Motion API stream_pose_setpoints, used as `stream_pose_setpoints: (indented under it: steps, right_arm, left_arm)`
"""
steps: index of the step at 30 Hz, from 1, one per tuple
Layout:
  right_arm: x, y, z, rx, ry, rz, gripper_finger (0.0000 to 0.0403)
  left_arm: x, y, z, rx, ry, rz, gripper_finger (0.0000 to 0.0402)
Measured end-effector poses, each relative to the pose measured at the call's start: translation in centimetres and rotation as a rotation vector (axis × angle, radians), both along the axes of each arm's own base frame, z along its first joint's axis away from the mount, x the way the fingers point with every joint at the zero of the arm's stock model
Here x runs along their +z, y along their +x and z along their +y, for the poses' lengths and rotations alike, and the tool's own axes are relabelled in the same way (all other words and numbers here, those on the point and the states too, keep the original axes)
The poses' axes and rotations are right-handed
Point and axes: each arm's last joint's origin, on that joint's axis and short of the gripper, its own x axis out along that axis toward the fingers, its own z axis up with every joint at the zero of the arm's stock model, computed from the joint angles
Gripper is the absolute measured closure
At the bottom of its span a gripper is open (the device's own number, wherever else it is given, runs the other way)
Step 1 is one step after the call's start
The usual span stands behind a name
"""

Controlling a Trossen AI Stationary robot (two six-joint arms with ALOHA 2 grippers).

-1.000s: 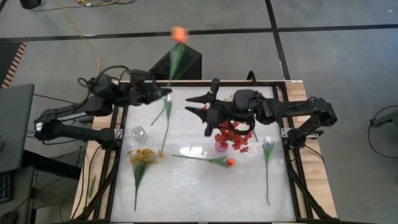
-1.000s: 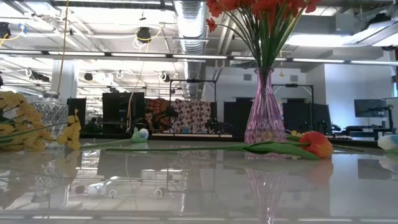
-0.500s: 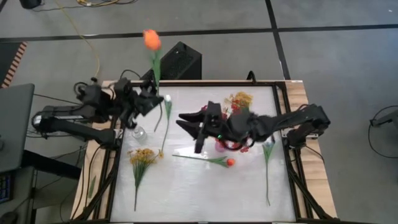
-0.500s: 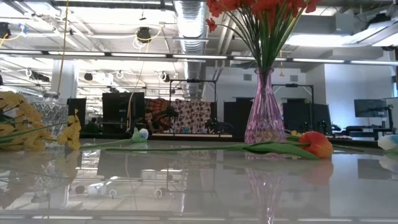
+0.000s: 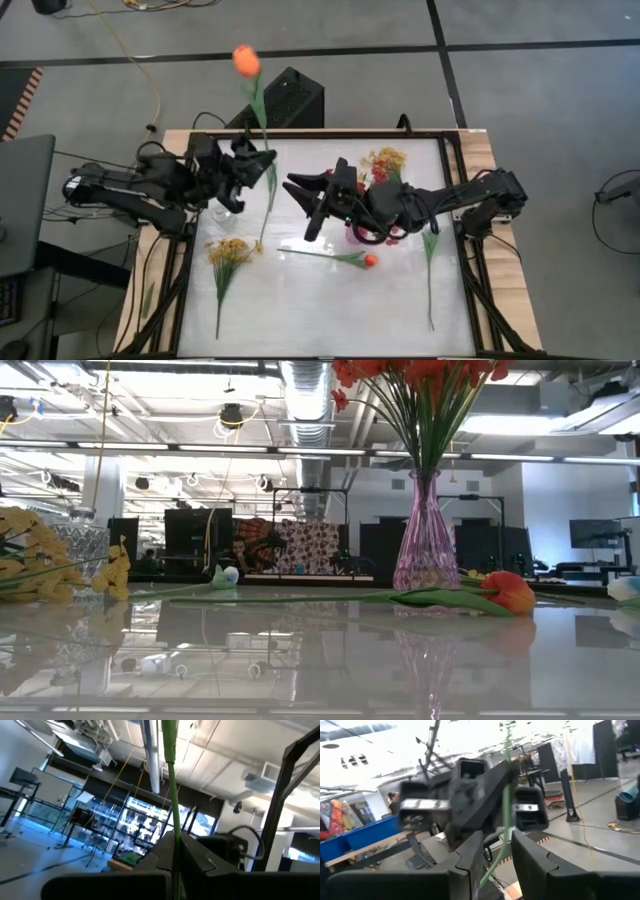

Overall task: Sort flowers into vase by color
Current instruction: Put the top orange flower into the violet vase

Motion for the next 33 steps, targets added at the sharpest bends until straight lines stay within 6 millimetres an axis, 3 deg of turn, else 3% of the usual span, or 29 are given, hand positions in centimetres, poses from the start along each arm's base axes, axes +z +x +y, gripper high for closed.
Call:
stream_pose_setpoints:
  steps: [5, 12, 24, 28, 33]
  right_arm:
    - [-0.8, 0.3, -0.8, -0.012, 0.006, 0.07, 0.0272]
    - [-1.5, 1.3, -1.8, 0.107, 0.047, 0.078, 0.0268]
    - [-3.5, 3.2, -2.3, 0.141, 0.064, 0.104, 0.0271]
    - [-3.2, 3.0, -2.3, 0.14, 0.051, 0.104, 0.0302]
    - [-3.4, 3.0, -2.2, 0.13, 0.001, 0.13, 0.0379]
  left_arm:
    - [-0.3, 0.6, 0.0, 0.016, 0.002, 0.001, 0.0401]
    - [-0.3, 0.6, 0.1, 0.074, 0.007, 0.014, 0.0401]
    - [-0.4, 0.7, 0.1, 0.1, 0.017, 0.037, 0.0401]
    - [-0.4, 0.6, 0.1, 0.109, 0.033, 0.041, 0.0401]
    - [-0.4, 0.6, 0.1, 0.104, 0.037, 0.038, 0.0401]
